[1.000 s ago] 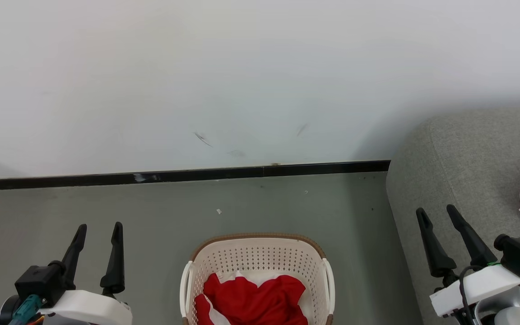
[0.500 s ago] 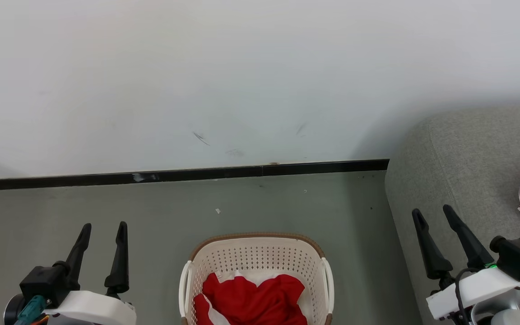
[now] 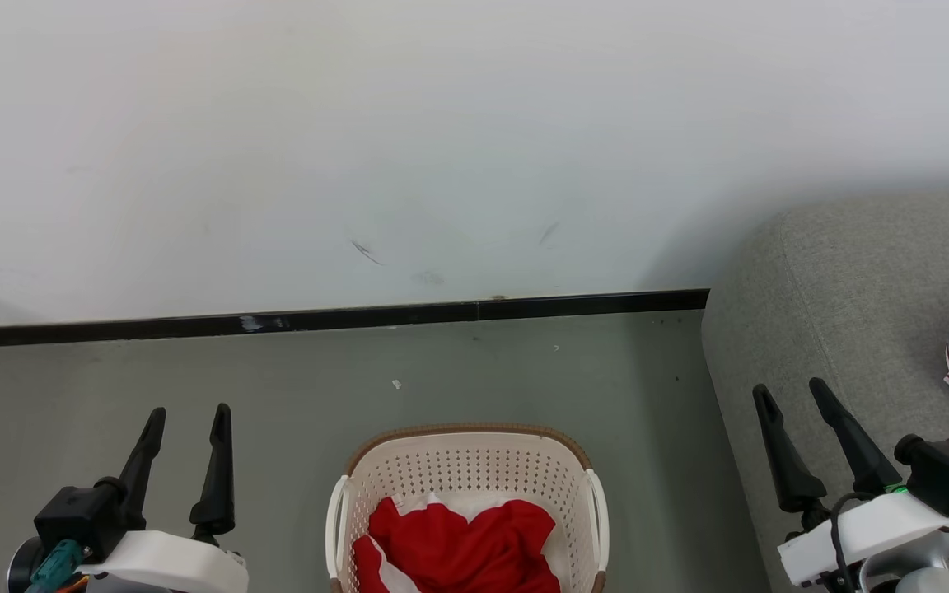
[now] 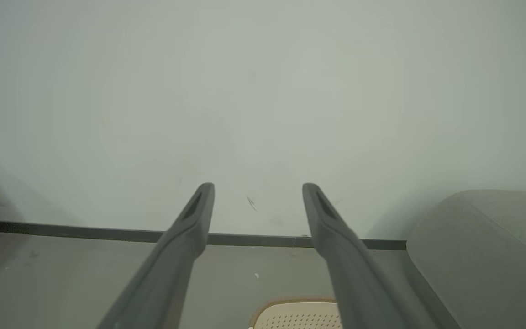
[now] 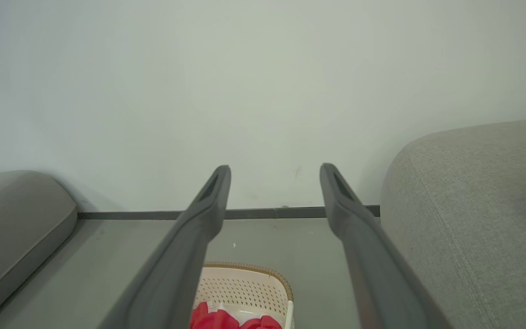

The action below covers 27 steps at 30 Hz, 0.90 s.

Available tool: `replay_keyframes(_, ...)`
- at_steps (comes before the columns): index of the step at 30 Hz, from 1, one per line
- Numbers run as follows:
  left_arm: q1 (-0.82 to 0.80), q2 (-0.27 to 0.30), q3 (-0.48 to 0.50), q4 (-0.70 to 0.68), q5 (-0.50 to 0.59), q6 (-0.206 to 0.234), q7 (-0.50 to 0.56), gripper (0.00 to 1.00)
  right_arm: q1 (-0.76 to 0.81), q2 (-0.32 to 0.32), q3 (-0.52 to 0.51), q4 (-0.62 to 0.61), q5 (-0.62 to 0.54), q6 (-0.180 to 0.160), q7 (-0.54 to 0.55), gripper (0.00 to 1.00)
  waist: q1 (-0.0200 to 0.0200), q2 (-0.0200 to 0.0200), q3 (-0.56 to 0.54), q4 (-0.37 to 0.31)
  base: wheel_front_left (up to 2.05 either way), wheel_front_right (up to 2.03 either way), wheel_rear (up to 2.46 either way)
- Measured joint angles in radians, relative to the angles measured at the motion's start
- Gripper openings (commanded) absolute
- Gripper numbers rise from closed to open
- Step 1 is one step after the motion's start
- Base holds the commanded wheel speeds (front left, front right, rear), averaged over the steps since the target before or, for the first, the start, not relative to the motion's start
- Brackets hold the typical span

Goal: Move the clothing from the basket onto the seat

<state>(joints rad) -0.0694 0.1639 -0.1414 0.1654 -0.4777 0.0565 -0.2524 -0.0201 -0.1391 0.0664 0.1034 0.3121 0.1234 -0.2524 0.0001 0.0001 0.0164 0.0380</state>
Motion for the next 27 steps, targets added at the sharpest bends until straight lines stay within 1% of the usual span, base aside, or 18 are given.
replay_keyframes(16,0.001,-0.02,0.012,0.017,0.039,-0.043,0.0,1.0,0.0,0.007,-0.017,-0.027,-0.006,0.0,0.0,1.0,0.0,0.0,0.017,-0.007,0.0,0.0,0.0)
replay_keyframes(27,0.001,-0.037,0.005,0.031,0.051,-0.075,0.0,1.0,-0.006,0.012,-0.023,-0.049,-0.006,0.0,0.0,1.0,0.0,0.0,0.059,-0.018,0.0,0.0,0.0)
